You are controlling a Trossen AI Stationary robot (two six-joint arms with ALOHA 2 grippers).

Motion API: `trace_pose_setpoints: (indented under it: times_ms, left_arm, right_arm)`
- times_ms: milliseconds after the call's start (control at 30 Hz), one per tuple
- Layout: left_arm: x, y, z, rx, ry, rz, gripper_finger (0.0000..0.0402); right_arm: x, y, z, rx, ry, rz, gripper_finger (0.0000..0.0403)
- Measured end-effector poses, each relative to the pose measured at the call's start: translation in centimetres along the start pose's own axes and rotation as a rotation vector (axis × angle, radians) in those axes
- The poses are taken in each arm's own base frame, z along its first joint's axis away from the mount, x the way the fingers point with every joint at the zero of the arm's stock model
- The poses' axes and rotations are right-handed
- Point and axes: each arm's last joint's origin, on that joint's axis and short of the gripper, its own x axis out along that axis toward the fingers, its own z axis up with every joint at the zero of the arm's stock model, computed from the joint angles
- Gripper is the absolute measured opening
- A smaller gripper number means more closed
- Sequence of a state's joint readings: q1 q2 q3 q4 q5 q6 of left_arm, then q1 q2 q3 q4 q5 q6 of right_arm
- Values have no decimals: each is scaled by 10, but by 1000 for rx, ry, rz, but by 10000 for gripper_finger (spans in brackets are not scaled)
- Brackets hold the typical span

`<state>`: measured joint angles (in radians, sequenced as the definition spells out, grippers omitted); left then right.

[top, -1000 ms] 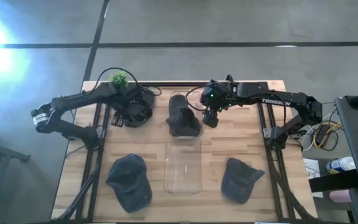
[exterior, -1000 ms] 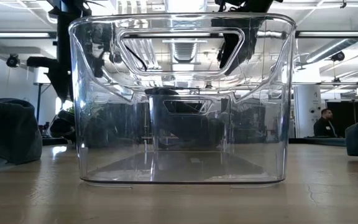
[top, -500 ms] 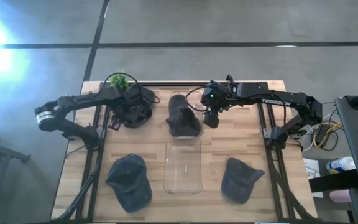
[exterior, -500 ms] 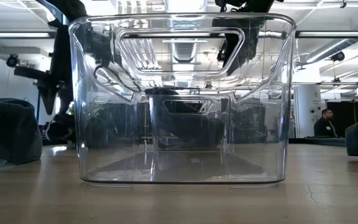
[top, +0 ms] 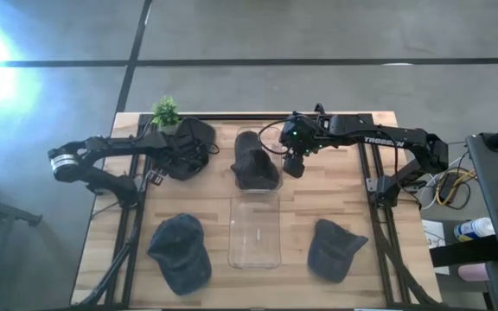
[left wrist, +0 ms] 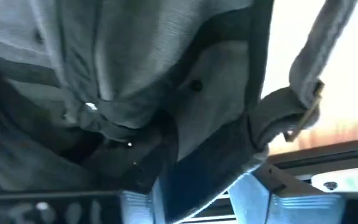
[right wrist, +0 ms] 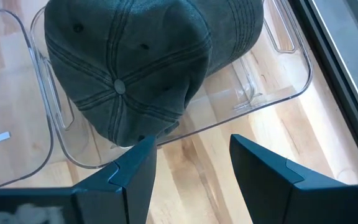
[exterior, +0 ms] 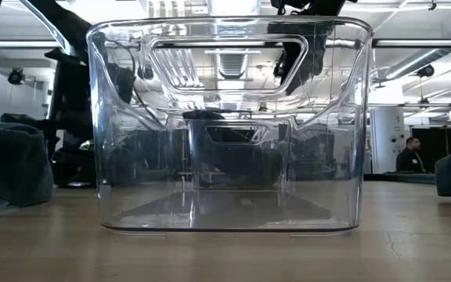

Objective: Pick & Place hat
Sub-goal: Put the gray cap into the top transparent bin

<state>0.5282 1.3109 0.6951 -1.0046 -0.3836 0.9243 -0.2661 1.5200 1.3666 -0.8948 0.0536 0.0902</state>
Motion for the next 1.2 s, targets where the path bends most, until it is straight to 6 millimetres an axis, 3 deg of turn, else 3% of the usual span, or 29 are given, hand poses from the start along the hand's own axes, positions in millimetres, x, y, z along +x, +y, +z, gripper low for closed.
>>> trace_pose_setpoints:
  times_ms: [233,367,533,733,933,1067,1200]
  left_arm:
    - [-2,0,3,-62,-28,1,20]
    - [-19,8,8,-223,-162,-59,10]
    - [-78,34,8,-549,-472,-132,5]
    - [-168,46,-25,-829,-818,-109,5]
    - [-249,52,-47,-976,-1435,-437,4]
    - [-278,62,-44,-971,-1764,-519,4]
    - [-282,73,-26,-940,-1897,-530,4]
  right_arm:
    - [0,0,0,19,0,0,199]
    - [-2,0,-2,52,15,-2,199]
    - [-22,0,-5,93,-40,9,198]
    - [-53,-3,-18,208,-128,14,199]
    - [-70,-6,-37,351,-191,46,199]
    - [-72,-6,-44,405,-258,107,199]
    - [-71,-4,-49,414,-313,135,199]
